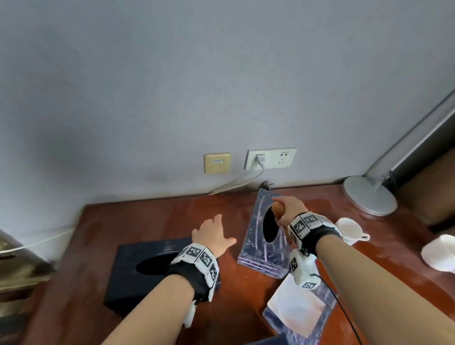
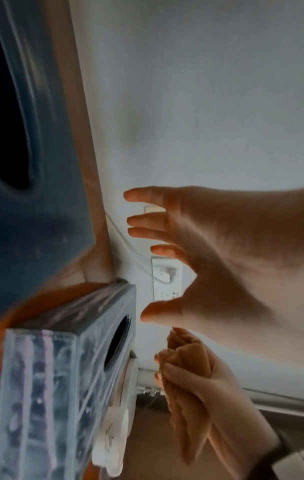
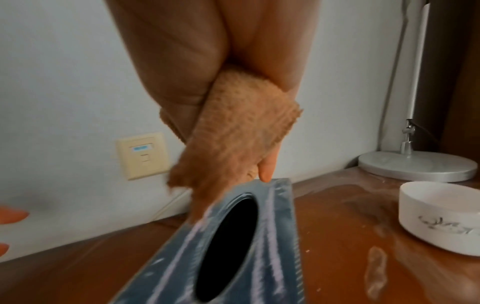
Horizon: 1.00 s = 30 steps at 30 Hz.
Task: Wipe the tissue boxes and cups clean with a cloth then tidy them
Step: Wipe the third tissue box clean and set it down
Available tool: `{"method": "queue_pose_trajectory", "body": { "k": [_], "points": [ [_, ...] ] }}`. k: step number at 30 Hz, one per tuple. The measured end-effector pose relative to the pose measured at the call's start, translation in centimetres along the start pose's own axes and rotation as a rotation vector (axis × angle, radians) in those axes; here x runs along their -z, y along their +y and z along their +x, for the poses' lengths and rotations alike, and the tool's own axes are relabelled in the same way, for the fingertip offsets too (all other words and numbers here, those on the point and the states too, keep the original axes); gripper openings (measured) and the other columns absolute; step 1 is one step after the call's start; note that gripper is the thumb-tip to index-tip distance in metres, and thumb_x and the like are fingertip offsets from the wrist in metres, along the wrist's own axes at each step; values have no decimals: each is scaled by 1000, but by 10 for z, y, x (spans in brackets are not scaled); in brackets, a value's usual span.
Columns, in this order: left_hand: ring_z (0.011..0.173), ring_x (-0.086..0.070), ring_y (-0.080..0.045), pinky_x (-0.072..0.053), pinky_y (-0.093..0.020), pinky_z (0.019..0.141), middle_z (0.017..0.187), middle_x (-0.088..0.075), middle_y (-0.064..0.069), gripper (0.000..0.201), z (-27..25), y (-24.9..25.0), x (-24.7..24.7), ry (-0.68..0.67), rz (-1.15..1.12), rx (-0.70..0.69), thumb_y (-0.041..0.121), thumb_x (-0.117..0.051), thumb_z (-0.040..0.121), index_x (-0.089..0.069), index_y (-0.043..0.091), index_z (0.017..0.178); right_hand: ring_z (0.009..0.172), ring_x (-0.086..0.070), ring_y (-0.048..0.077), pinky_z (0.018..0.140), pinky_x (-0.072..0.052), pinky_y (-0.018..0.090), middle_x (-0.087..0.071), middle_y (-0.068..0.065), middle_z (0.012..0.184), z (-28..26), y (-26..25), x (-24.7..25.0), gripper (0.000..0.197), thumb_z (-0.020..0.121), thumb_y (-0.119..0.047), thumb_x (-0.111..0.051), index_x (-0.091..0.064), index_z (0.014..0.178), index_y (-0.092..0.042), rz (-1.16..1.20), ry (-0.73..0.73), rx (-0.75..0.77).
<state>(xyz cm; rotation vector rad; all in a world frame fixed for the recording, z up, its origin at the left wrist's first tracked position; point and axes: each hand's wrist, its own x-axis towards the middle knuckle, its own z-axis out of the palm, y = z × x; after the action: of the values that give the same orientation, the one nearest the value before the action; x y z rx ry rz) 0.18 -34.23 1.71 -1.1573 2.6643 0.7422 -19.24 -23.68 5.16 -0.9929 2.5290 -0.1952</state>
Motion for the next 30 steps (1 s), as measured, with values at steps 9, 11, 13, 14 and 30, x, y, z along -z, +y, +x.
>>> {"method": "queue_pose_trajectory", "body": {
  "k": [9,11,13,14,30],
  "points": [
    [146,0,-33,-18,-52,114,158,-2,-18,109,51,121,-69,-154,94,130,75,-57,70,-6,23,151,126,-44,26,106,-37,35,-45,9,136,70,91,17,69,74,-6,-67,-42,137,-23,-33,-84,78],
    [145,7,-38,-14,-55,113,156,7,-24,115,57,135,-77,-171,149,188,77,-57,68,-2,21,152,127,-43,26,107,-36,34,-43,8,137,83,100,18,72,73,-4,-68,-41,137,-24,-37,-107,97],
    [144,11,-40,-11,-58,113,154,12,-26,119,63,143,-81,-162,166,239,77,-58,66,3,21,151,127,-43,25,108,-35,33,-40,7,140,94,104,16,76,71,-3,-70,-39,138,-24,-17,-140,122],
    [143,12,-40,-10,-60,112,154,13,-27,121,67,146,-83,-156,167,260,77,-59,66,6,21,151,128,-42,26,109,-35,34,-38,6,141,99,104,15,78,71,-3,-71,-39,138,-24,-2,-154,140],
    [144,7,-39,-3,-60,113,155,12,-21,134,102,126,-56,-327,406,-179,48,-82,60,20,34,147,124,-48,18,102,-34,23,-53,2,134,114,117,41,71,71,-7,-74,-47,134,-23,70,-223,238]
  ]
}}
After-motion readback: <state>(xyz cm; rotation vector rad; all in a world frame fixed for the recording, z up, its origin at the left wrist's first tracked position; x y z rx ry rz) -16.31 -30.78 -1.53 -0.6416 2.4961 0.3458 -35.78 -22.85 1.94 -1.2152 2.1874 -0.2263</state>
